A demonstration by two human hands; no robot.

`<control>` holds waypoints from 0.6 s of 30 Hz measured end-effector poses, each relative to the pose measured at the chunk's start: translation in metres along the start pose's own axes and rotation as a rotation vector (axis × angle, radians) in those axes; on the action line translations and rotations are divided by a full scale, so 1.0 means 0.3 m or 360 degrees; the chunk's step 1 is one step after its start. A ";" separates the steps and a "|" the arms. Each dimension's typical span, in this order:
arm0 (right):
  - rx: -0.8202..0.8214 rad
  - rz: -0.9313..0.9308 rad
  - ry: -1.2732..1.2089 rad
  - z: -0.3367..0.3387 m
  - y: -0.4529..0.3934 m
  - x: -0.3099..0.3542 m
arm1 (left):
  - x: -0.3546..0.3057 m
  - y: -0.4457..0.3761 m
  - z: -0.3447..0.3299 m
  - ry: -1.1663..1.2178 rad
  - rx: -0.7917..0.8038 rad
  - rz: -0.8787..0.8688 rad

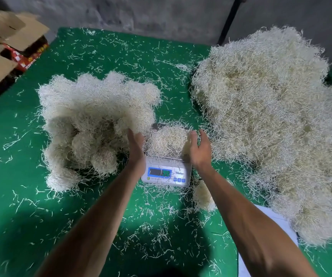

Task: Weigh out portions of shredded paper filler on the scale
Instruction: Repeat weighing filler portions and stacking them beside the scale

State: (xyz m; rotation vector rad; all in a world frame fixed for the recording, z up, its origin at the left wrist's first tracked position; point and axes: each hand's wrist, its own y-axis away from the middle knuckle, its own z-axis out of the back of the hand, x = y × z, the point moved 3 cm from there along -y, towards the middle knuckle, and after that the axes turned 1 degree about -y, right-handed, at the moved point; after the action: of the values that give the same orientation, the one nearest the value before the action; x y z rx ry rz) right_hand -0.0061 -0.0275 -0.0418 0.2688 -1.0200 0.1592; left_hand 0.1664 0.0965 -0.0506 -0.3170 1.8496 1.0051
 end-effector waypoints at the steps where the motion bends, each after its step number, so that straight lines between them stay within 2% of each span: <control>1: -0.0018 0.0018 -0.0014 -0.012 -0.012 0.002 | -0.004 -0.008 -0.006 -0.0007 -0.0039 0.0006; 5: 0.0033 0.0123 -0.0176 -0.071 -0.044 0.026 | 0.003 -0.040 -0.048 -0.0090 -0.0091 -0.0059; 8: 0.0083 0.0061 -0.0310 -0.123 -0.029 0.036 | 0.012 -0.045 -0.079 -0.0250 -0.0087 -0.0122; 12: 0.0284 -0.0037 -0.0307 -0.208 0.034 0.086 | 0.020 -0.013 -0.152 -0.0411 0.0058 -0.0120; 13: 0.0303 -0.0007 -0.0304 -0.226 0.047 0.109 | 0.013 -0.001 -0.164 -0.0388 0.0028 -0.0116; 16: 0.0122 0.0083 -0.0451 -0.245 0.086 0.186 | -0.019 -0.006 -0.159 0.0026 -0.0039 0.0001; 17: 0.0092 0.0090 -0.0500 -0.248 0.103 0.213 | -0.050 0.015 -0.160 0.0121 0.0011 0.0028; 18: 0.0099 0.0104 -0.0530 -0.249 0.120 0.238 | -0.062 0.025 -0.185 0.0281 0.0196 0.0009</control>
State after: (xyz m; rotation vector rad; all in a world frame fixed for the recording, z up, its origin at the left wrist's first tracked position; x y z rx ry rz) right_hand 0.0828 0.0293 -0.0123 0.3253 -1.3564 0.2103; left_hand 0.1361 0.0555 -0.0207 -0.3358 2.0631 0.8857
